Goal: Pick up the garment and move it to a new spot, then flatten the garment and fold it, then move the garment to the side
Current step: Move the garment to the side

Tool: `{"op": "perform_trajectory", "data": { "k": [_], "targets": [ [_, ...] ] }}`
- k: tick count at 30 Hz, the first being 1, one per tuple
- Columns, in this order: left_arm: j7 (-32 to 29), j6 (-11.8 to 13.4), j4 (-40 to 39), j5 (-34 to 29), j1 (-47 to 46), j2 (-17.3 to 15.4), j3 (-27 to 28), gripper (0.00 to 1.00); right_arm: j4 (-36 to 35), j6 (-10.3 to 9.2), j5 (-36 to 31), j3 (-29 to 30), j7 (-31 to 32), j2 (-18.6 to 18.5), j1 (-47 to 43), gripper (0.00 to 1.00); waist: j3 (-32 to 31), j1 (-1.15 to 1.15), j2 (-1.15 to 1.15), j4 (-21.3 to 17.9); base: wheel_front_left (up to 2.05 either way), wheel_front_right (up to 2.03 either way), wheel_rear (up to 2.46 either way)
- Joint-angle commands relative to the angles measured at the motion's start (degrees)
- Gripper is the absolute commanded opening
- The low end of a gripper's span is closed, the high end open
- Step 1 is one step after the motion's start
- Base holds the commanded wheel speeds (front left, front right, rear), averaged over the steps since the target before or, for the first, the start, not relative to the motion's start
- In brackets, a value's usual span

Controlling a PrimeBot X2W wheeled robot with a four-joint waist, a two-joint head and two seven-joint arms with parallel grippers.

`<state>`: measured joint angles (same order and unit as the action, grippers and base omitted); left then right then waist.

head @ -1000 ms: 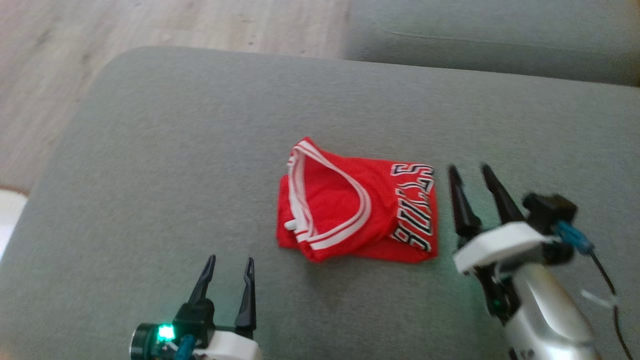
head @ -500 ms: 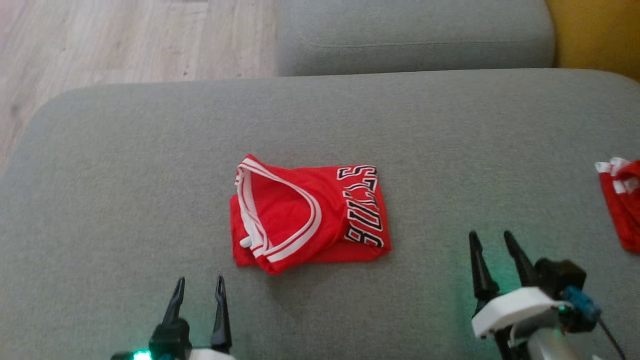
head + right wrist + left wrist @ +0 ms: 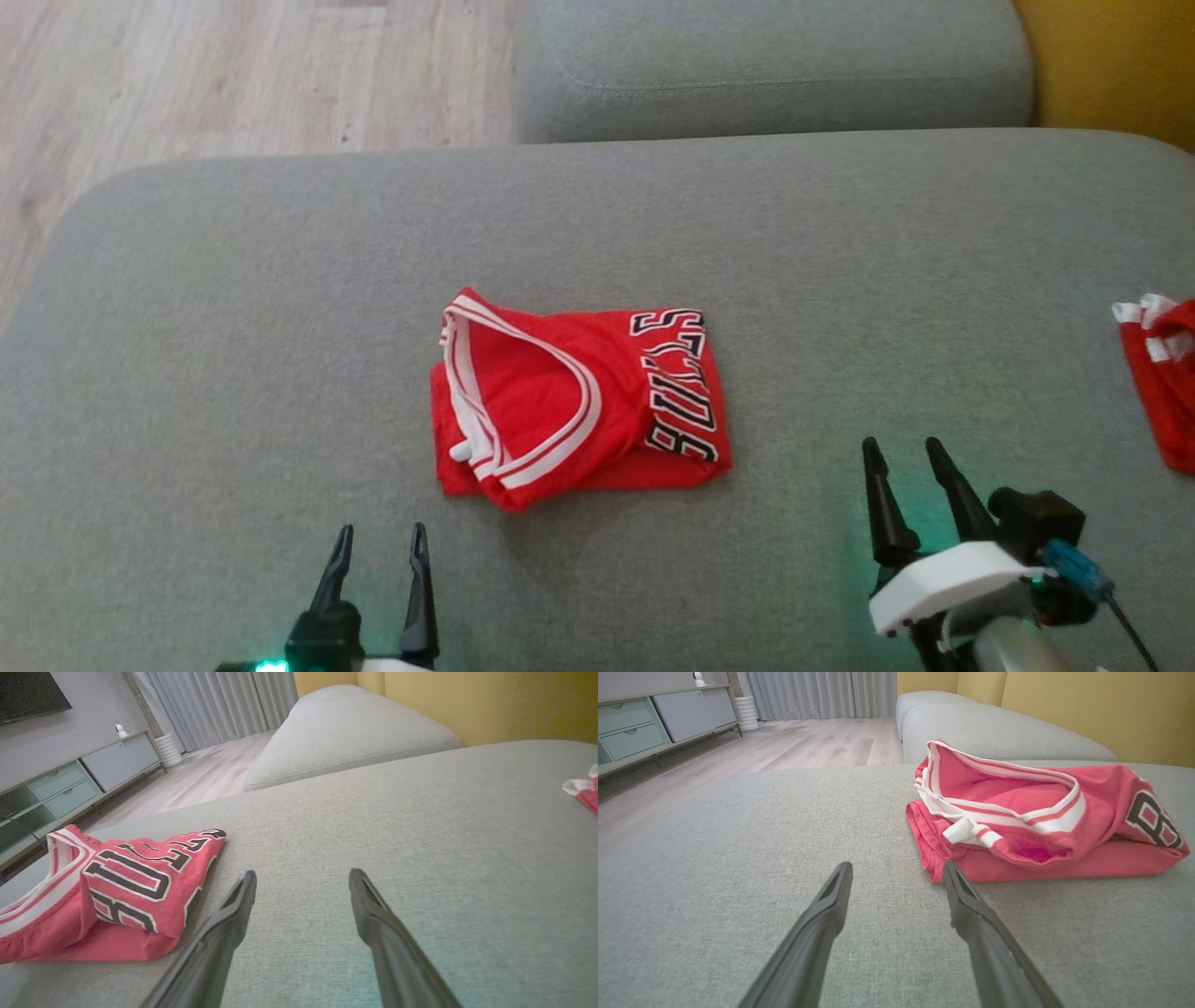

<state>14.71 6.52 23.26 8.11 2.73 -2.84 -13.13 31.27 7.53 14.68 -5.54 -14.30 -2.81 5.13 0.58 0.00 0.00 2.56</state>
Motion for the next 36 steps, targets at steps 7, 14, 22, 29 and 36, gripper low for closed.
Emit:
{"op": "perform_trajectory", "data": {
  "k": [7,14,22,29,36],
  "targets": [
    [0.3,-0.8,-1.5,0.3,-4.4,0.0,-2.6,1.00,2.5,-0.04,3.0,-7.2,-0.7,-0.1,10.9,1.00,4.1,0.00,0.00,6.1,0.00,0.00,0.00],
    [0.3,-1.1,-0.5,0.5,-5.7,0.0,-5.2,1.00,15.4,-0.04,1.8,-7.0,-0.7,-0.1,20.4,1.00,7.8,0.00,0.00,13.4,0.00,0.00,0.00],
    [0.3,-1.2,-0.5,0.5,-5.2,0.0,-5.0,1.00,31.0,-0.04,0.6,-6.7,-0.2,-0.1,22.6,0.00,8.4,0.00,0.00,15.6,0.00,0.00,0.00],
    [0.3,-1.4,-1.8,1.3,-5.0,0.0,-4.8,1.00,25.0,-0.04,0.2,-1.6,-0.7,-0.1,22.2,0.00,6.2,0.00,0.00,9.6,0.00,0.00,0.00],
    [0.3,-2.0,-2.3,1.3,-6.0,0.0,-5.3,1.00,16.4,-0.04,0.5,-0.9,-0.7,-0.1,19.8,0.00,4.1,0.00,0.00,-4.2,0.00,0.00,0.00]
  ]
}}
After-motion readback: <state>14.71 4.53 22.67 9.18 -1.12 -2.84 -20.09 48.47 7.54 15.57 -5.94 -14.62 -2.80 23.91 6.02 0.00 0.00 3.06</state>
